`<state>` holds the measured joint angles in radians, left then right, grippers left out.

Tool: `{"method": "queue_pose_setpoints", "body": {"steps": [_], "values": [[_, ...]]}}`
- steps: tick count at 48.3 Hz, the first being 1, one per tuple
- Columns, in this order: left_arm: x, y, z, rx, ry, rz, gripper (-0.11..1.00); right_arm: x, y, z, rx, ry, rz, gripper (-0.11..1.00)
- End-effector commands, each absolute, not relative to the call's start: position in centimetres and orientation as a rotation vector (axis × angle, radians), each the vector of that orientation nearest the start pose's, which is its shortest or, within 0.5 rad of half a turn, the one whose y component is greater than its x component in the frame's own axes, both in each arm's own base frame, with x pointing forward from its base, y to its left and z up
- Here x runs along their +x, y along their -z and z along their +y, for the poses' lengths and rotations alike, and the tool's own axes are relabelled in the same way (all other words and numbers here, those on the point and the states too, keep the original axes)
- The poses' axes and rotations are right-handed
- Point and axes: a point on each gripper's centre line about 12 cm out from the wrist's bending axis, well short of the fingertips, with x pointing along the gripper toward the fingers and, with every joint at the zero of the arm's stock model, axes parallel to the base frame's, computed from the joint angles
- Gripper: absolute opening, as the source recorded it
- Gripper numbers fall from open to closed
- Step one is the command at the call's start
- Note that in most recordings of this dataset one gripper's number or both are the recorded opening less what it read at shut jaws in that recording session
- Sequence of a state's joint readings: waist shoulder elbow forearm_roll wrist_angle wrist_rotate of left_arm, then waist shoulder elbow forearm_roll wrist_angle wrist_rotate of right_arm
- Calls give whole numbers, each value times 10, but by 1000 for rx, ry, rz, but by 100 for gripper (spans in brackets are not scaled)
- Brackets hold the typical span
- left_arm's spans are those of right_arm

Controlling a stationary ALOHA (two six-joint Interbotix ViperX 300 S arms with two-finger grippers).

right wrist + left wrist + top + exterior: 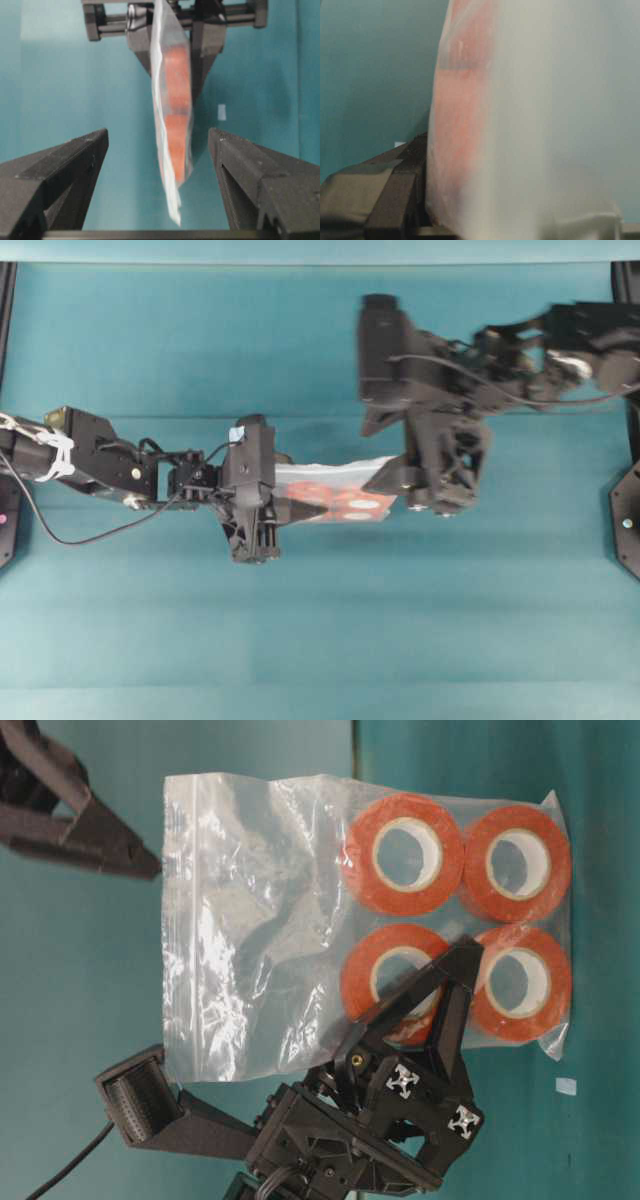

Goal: Hand over the clear zip bag and make it stand upright.
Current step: 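Open the right gripper and withdraw it to the right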

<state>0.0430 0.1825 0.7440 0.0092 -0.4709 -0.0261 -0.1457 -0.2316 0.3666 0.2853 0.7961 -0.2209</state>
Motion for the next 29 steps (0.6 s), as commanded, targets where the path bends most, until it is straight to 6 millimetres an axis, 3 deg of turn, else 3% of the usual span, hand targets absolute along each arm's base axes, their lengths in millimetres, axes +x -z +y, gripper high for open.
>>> {"method": "queue_pose_setpoints", "body": {"steps": [1,29], "values": [[400,-124,17,-28,-42,443,24,347,-313,-29,161,-41,845,88],[400,-123,16,-28,-41,451,24,301,-313,-34,214,28,764,88]]}}
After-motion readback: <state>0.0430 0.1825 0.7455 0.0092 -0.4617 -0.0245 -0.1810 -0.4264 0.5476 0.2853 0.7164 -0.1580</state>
